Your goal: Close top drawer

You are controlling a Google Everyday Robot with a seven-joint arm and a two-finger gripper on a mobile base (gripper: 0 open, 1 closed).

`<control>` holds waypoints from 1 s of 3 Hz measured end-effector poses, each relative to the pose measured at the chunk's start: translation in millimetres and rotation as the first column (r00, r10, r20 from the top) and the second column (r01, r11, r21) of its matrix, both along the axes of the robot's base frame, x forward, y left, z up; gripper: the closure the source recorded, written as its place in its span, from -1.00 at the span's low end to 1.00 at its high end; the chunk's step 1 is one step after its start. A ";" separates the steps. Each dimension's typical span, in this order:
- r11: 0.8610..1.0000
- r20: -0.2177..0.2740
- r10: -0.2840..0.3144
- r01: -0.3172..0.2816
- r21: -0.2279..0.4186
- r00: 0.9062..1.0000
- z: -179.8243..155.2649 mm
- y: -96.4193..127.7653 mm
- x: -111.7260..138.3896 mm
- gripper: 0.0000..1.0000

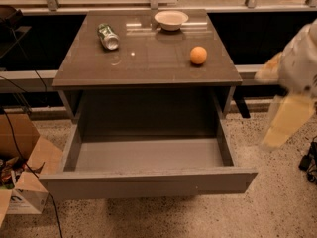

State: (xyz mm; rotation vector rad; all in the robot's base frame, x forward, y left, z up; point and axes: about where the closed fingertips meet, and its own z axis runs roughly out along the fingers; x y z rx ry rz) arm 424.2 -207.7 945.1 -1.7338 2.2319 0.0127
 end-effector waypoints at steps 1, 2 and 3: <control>0.986 -0.033 0.050 -0.044 0.158 0.998 -56.4 29.5 -31.7 -0.20; 0.974 -0.078 0.034 -0.016 0.227 0.996 -78.8 37.8 -52.5 0.25; 0.975 -0.084 0.034 -0.015 0.220 0.996 -80.0 38.2 -51.9 0.73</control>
Offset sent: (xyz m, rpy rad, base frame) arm -0.0274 0.0255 -0.0481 0.1358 0.0282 0.0431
